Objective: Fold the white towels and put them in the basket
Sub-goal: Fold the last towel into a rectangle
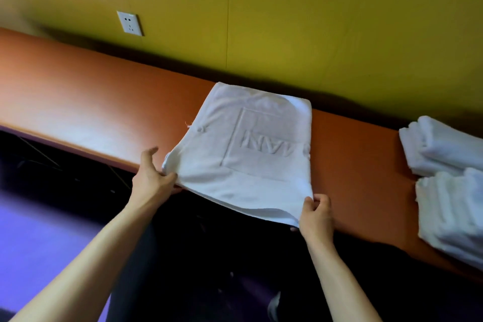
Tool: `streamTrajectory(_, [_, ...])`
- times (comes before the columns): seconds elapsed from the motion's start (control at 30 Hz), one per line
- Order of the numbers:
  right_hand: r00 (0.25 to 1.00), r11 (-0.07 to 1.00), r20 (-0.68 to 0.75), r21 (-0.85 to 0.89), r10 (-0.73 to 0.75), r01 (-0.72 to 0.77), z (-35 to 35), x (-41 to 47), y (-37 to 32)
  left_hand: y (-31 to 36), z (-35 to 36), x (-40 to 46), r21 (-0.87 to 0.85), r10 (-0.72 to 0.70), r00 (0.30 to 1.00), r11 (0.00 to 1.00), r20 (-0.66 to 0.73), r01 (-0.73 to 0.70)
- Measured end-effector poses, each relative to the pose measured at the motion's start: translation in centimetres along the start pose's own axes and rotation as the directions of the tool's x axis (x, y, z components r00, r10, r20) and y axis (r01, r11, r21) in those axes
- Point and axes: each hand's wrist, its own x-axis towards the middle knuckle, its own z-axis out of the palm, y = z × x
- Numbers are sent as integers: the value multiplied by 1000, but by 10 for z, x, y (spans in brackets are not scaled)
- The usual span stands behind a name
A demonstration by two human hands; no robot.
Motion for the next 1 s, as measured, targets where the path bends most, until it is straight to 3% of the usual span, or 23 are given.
streamTrajectory(0.13, [995,966,45,243,83,-92,-37,-3,12,9,-15,-51,-42,133,977,991,164,-128])
streamTrajectory(0.3, [950,827,272,492,151,-272,-95,-12,20,4,-27,-96,-188,186,969,970,166,-154])
streamTrajectory(0.43, [905,716,370,572,211,-401,-128,-16,26,-3,-34,-120,-283,304,918,931,254,-230])
streamTrajectory(0.6, [874,369,458,794,161,-484,-136,-3,27,-2,-27,-117,-241,379,923,903,58,-356])
streamTrajectory(0.63, [888,398,447,799,109,-451,-134,0,26,0,-26,-112,-195,396,918,902,17,-386])
streamTrajectory(0.73, [940,644,339,728,-40,-236,-121,12,19,10,-22,-87,-70,448,890,889,-84,-453])
streamTrajectory(0.83, [982,882,135,469,-135,57,-107,39,2,25,-11,-61,-115,459,886,879,-64,-463])
streamTrajectory(0.93, [965,934,-14,247,-262,257,-88,76,-14,37,7,-30,-161,426,901,887,-77,-433])
streamTrajectory(1.0, [941,922,-20,192,-338,335,-71,102,-24,45,21,-7,-138,398,910,901,-120,-412])
